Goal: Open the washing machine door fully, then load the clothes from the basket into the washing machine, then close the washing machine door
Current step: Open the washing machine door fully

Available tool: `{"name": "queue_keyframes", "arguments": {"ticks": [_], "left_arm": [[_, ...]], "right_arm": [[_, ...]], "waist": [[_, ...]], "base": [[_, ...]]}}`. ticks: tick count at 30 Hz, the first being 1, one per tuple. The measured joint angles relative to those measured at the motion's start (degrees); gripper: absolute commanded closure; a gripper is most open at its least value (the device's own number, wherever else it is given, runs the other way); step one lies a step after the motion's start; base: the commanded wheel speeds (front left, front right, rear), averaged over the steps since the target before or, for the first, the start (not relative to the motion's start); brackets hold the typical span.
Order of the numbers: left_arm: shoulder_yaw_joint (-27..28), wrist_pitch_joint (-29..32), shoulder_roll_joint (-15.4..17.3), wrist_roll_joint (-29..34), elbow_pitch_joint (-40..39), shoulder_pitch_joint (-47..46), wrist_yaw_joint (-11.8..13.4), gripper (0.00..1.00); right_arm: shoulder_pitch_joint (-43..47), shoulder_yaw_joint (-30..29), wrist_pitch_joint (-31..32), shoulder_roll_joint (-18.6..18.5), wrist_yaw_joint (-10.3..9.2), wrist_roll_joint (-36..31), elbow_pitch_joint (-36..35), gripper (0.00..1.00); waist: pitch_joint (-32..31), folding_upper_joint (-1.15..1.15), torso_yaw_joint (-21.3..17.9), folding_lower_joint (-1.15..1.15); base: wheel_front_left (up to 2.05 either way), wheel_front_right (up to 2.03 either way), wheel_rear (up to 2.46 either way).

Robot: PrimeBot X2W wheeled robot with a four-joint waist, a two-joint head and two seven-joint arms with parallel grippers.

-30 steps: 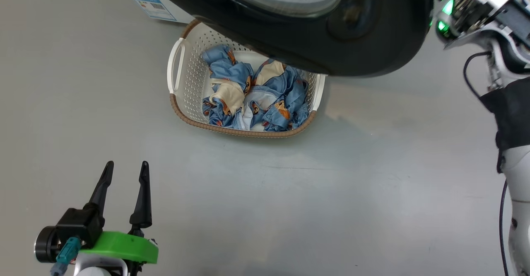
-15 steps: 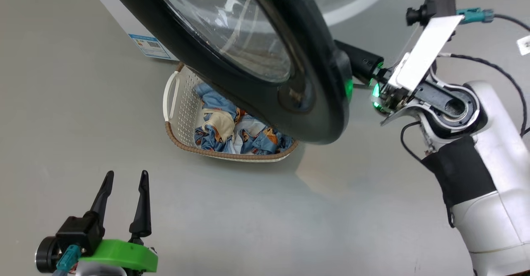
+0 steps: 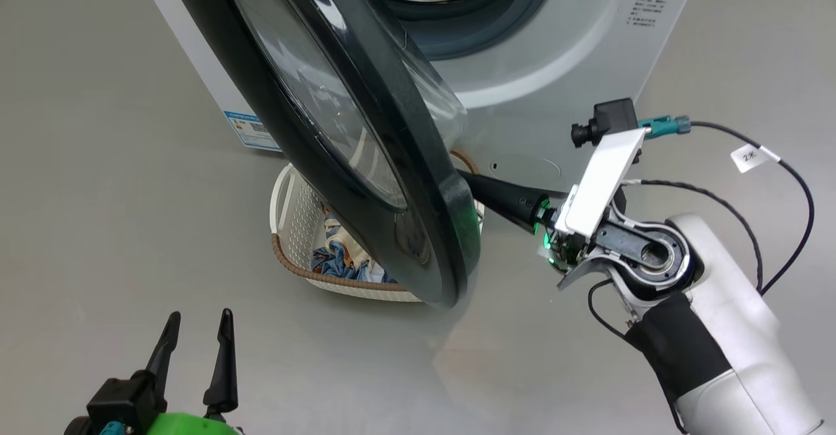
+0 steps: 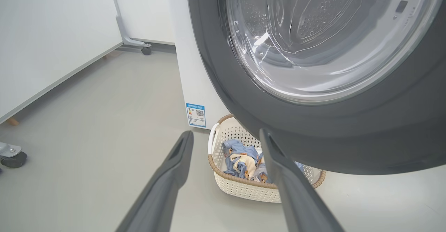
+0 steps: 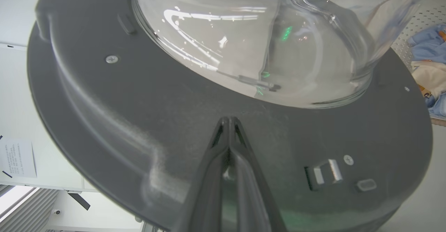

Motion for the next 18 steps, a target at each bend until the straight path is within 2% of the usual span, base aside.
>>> {"name": "queue_keyframes", "arguments": {"ticks": [10,18], "left_arm": [[-2.01,0.0,0.1,-0.11,-0.85,3.91,0.3,0.0],[-5.26,0.01,0.3,-0.68,-2.43,6.67,1.34,0.0]], "right_arm": [[5.15,4.35,-2.36,1.2,0.0,0.83,0.57,1.0],[6.85,6.46,-6.88,0.97,-0.01,2.23,0.02,1.0]], "waist": [[-5.1,0.0,1.8,0.0],[-8.15,0.0,4.1,0.0]], "base": [[0.0,0.0,0.0],[0.0,0.0,0.0]]}}
